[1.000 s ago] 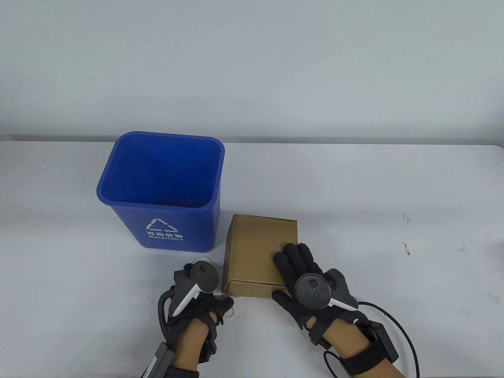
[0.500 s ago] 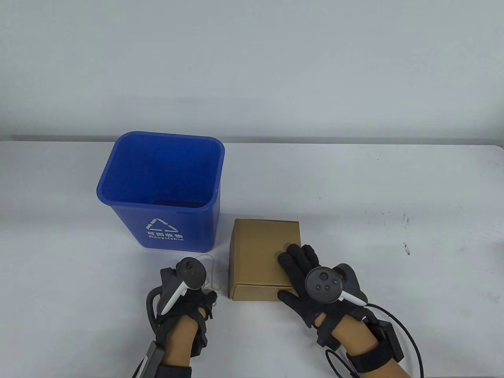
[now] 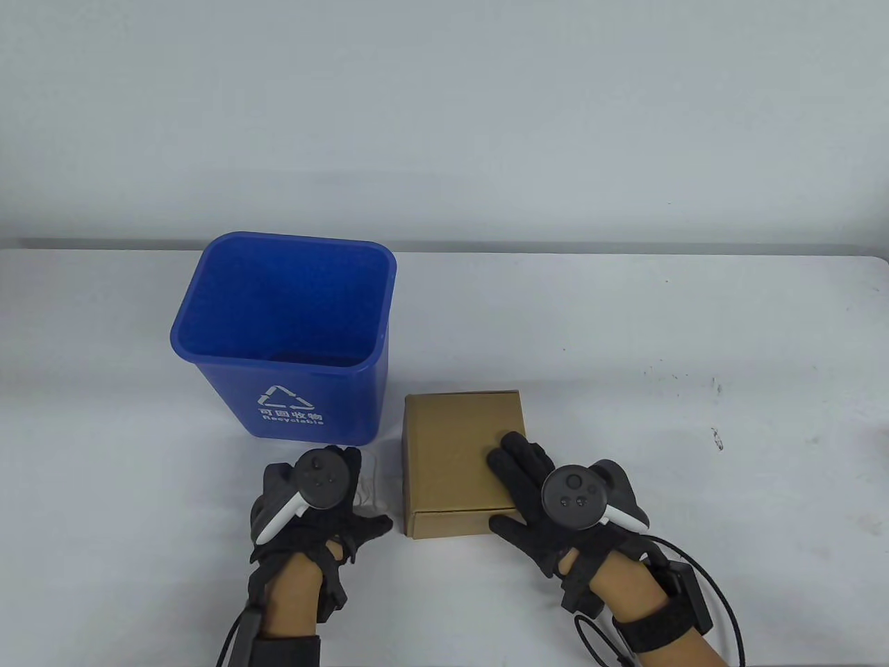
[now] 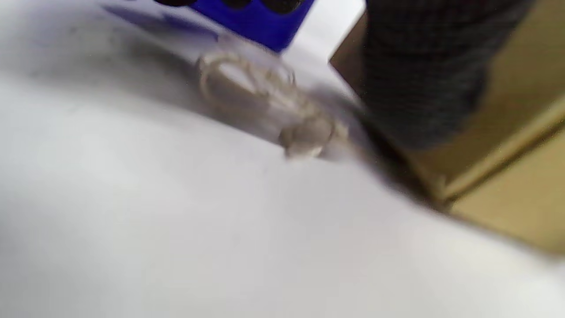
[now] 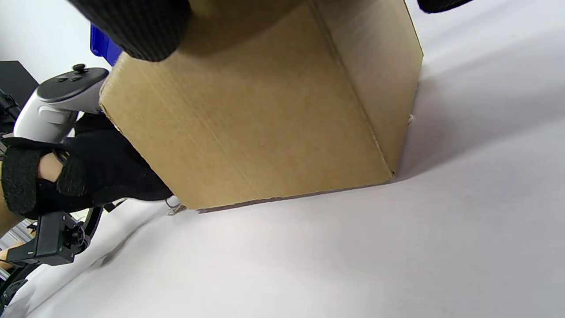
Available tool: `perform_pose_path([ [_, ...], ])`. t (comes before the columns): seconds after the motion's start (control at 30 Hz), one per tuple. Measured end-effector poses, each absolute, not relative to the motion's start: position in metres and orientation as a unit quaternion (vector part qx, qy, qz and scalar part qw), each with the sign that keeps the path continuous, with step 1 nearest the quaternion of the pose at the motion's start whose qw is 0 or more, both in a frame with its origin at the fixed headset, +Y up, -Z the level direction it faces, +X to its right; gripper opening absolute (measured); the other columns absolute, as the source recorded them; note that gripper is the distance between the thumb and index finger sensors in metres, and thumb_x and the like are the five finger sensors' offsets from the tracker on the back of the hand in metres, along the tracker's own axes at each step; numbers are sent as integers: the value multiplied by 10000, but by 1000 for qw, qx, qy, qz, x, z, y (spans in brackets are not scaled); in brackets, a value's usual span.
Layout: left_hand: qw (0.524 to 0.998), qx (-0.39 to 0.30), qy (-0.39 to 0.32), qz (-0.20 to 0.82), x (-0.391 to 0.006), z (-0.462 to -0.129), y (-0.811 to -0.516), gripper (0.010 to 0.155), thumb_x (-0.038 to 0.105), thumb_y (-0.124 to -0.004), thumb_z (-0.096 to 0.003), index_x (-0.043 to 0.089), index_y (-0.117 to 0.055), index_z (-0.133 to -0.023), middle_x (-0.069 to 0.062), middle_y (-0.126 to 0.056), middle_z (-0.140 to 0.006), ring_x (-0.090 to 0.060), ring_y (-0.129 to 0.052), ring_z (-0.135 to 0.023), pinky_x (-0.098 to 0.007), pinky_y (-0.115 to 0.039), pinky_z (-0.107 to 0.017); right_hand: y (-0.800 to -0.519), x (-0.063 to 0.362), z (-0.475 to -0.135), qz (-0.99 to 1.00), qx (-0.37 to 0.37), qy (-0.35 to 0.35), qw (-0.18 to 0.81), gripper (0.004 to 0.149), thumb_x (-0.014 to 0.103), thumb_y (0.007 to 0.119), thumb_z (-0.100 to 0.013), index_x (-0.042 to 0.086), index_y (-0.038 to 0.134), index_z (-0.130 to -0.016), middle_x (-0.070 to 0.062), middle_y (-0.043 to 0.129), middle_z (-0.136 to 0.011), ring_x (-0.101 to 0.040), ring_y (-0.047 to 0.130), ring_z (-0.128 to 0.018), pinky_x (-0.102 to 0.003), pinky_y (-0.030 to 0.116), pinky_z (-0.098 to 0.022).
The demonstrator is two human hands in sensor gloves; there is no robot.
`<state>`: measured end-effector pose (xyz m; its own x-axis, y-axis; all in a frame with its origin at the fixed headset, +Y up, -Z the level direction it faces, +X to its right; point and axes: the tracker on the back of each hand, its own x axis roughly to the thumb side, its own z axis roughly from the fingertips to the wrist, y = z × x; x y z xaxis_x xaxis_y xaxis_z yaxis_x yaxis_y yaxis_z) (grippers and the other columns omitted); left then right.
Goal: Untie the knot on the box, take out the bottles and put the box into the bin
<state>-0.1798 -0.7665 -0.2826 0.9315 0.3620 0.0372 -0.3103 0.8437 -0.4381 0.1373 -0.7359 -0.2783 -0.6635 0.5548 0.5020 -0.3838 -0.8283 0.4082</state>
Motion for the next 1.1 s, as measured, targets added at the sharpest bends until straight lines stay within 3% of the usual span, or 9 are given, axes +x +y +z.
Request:
perform_pose_path([
  [0.13, 961, -246, -52, 113, -171, -288, -770, 1131, 601, -909, -367, 190, -201, -1147, -99, -158, -1176, -499, -202, -1058, -702, -303, -748, -736, 137, -279, 901, 317, 137, 262, 807, 505, 611, -517, 227, 75, -1053, -57, -115, -1061, -643, 186, -952, -704, 392, -654],
  [0.33, 972, -177, -61, 143, -169, -286, -758, 859, 344, -976, -425, 227, -477, -1115, -65, -552, -1112, -383, -578, -971, -659, -492, -735, -736, 137, -279, 901, 317, 138, 263, 807, 504, 611, -517, 227, 77, -1054, -57, -114, -1061, -645, 188, -951, -704, 393, -654],
  [0.4, 973, -159, -67, 154, -171, -284, -756, 903, 335, -992, -408, 219, -448, -1119, -83, -676, -1030, -373, -692, -889, -644, -564, -707, -736, 137, -279, 901, 316, 138, 264, 807, 504, 612, -517, 227, 78, -1054, -54, -114, -1062, -646, 188, -951, -705, 393, -653],
  [0.53, 973, -166, -45, 151, -180, -283, -755, 1075, 414, -1006, -376, 182, -284, -1139, -148, -469, -1077, -403, -620, -886, -644, -536, -701, -736, 137, -279, 901, 316, 141, 263, 806, 504, 610, -517, 227, 76, -1054, -56, -116, -1060, -647, 187, -950, -705, 393, -652],
  [0.6, 966, -216, -43, 138, -182, -285, -760, 1132, 495, -988, -358, 186, -236, -1145, -158, -354, -1093, -405, -553, -901, -646, -491, -714, -736, 136, -279, 901, 315, 141, 263, 806, 504, 609, -517, 227, 75, -1054, -54, -118, -1060, -646, 186, -951, -706, 394, -652],
  [0.73, 962, -249, -31, 109, -179, -289, -767, 1127, 559, -955, -348, 174, -268, -1153, -151, -368, -1083, -373, -540, -856, -654, -448, -722, -736, 136, -279, 901, 315, 143, 264, 806, 504, 610, -517, 228, 75, -1053, -53, -119, -1059, -649, 188, -949, -706, 393, -652],
  [0.87, 968, -222, -15, 113, -174, -295, -762, 948, 506, -947, -387, 191, -448, -1128, -101, -590, -997, -318, -699, -756, -641, -540, -700, -736, 136, -279, 901, 314, 143, 264, 807, 504, 610, -517, 227, 75, -1054, -53, -118, -1060, -648, 188, -950, -706, 395, -651],
  [0.93, 975, -187, -13, 120, -174, -294, -760, 779, 449, -970, -392, 250, -617, -1057, -52, -723, -925, -302, -794, -706, -622, -624, -673, -736, 136, -279, 901, 314, 143, 263, 806, 504, 609, -517, 227, 75, -1054, -54, -119, -1060, -649, 189, -949, -706, 396, -651],
  [1.1, 981, -151, 6, 124, -172, -292, -753, 486, 315, -1010, -400, 256, -869, -862, -22, -895, -789, -294, -917, -606, -598, -733, -613, -736, 136, -279, 902, 313, 142, 262, 806, 505, 610, -516, 228, 76, -1054, -55, -118, -1060, -648, 191, -950, -706, 396, -650],
])
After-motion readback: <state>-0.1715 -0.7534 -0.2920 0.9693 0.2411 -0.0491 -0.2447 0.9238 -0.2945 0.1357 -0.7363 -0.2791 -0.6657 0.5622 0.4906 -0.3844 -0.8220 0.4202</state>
